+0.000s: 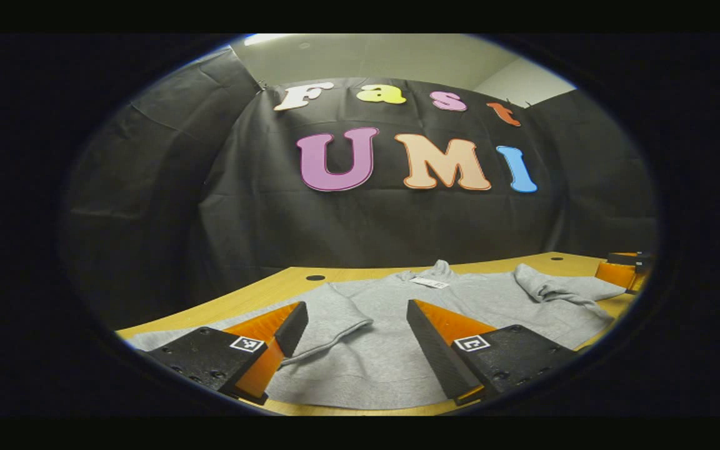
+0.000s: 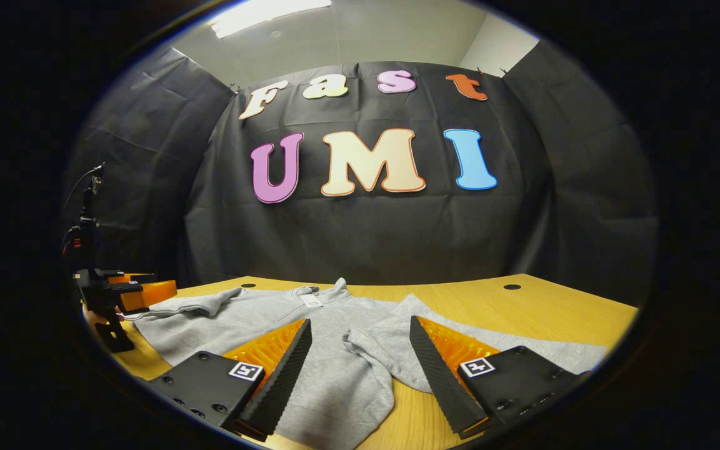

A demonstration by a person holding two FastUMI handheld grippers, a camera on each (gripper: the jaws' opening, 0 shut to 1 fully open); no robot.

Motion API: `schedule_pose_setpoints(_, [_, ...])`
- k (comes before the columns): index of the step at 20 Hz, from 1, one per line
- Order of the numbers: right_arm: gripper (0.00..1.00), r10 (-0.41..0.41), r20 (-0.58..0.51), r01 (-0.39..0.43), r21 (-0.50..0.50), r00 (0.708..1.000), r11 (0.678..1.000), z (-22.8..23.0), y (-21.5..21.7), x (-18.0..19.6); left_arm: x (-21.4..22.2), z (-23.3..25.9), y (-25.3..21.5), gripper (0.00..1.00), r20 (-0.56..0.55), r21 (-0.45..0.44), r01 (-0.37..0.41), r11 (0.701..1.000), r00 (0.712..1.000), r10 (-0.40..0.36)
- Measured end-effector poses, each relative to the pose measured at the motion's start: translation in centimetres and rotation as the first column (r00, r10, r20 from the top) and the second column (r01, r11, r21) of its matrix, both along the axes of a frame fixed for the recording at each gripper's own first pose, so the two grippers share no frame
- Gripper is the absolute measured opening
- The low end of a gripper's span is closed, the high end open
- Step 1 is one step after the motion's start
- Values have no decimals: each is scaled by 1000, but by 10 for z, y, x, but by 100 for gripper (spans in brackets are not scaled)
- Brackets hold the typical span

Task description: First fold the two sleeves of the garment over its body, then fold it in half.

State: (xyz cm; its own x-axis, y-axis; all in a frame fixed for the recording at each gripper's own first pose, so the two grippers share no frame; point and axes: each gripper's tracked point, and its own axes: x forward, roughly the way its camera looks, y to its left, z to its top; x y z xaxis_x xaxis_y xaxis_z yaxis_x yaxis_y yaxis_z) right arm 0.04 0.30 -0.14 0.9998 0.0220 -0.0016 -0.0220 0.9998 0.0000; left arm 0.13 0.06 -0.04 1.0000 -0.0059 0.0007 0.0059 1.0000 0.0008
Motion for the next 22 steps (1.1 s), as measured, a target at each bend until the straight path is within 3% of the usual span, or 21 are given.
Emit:
schedule_pose_setpoints(2, [98,-19,1,19,1,1000,1000,0,-5,0,-1,-1,0,94,-1,-1,0,1000,1000,0])
schedule_pose_setpoints(5, [98,16,-2,-16,1,1000,1000,1,3,0,-1,0,-1,94,-1,-1,3,1000,1000,-3])
schedule_pose_setpoints(10, [98,-87,-21,87,0,996,996,-3,-29,2,-1,0,-2,94,0,-2,6,1000,1000,-6])
schedule_pose_setpoints(14, [98,-188,-67,190,26,980,982,20,-81,-9,-2,-1,-1,94,0,-2,7,1000,1000,-7])
schedule_pose_setpoints(17, [98,-275,-135,276,-14,952,961,29,-135,-29,0,1,-1,94,1,-1,9,1000,1000,-9])
schedule_pose_setpoints(22, [94,-393,-305,399,-47,867,916,6,-208,-67,0,0,-3,93,1,-1,14,1000,1000,-14])
